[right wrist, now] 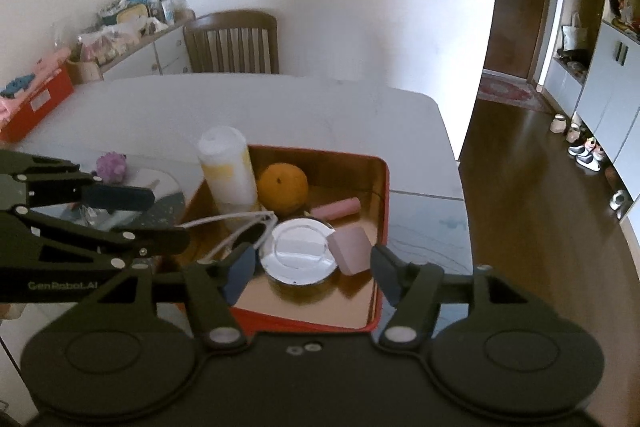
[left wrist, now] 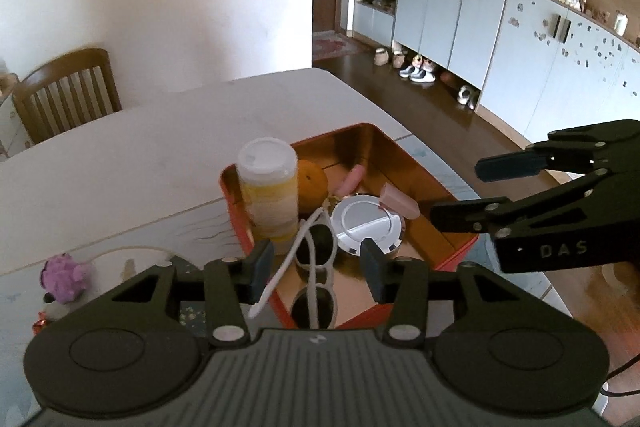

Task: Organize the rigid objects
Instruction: 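Lower the sunglasses into the red box with the left tool while the right tool drops the pad, then withdraw both tools from the red box back over the table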

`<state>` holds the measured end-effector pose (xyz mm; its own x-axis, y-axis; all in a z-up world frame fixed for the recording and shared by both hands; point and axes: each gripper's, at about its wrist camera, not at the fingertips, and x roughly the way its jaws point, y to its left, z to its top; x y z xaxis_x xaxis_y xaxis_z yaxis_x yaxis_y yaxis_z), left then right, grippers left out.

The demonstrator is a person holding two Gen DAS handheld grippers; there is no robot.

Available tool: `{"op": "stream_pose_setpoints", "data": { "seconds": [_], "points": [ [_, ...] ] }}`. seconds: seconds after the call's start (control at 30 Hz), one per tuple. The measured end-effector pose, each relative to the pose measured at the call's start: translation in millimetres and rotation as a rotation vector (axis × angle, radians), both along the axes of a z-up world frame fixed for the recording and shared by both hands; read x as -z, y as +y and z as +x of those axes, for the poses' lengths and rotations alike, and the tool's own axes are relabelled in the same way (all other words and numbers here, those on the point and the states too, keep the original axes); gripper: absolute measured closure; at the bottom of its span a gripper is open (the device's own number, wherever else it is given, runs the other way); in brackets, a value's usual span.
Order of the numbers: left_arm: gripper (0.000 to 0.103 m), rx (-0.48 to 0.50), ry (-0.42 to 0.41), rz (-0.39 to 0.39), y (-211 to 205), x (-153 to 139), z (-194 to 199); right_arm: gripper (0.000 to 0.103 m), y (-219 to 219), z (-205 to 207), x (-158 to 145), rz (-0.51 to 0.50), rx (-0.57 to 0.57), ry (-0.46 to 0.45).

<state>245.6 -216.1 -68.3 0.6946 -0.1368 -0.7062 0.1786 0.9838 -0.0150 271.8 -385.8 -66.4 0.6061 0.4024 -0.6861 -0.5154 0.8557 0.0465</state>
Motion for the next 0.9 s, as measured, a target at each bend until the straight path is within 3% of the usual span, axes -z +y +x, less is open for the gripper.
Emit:
{"op": "stream_pose_setpoints", "data": {
  "seconds": [0.7,0.9],
  "points": [
    [0.021,-0.101,-0.086,-0.045,107.0,-32.5,-62.7,0.002,69.4,-67.3,-17.2,0.132,0.058,-0.003],
    [0.020,-0.133,-0.089,-0.048,147.9,-29.4,-76.5,0.000,101.1,-82.2,-17.5,0.154,0.046,-0.010]
  ]
}}
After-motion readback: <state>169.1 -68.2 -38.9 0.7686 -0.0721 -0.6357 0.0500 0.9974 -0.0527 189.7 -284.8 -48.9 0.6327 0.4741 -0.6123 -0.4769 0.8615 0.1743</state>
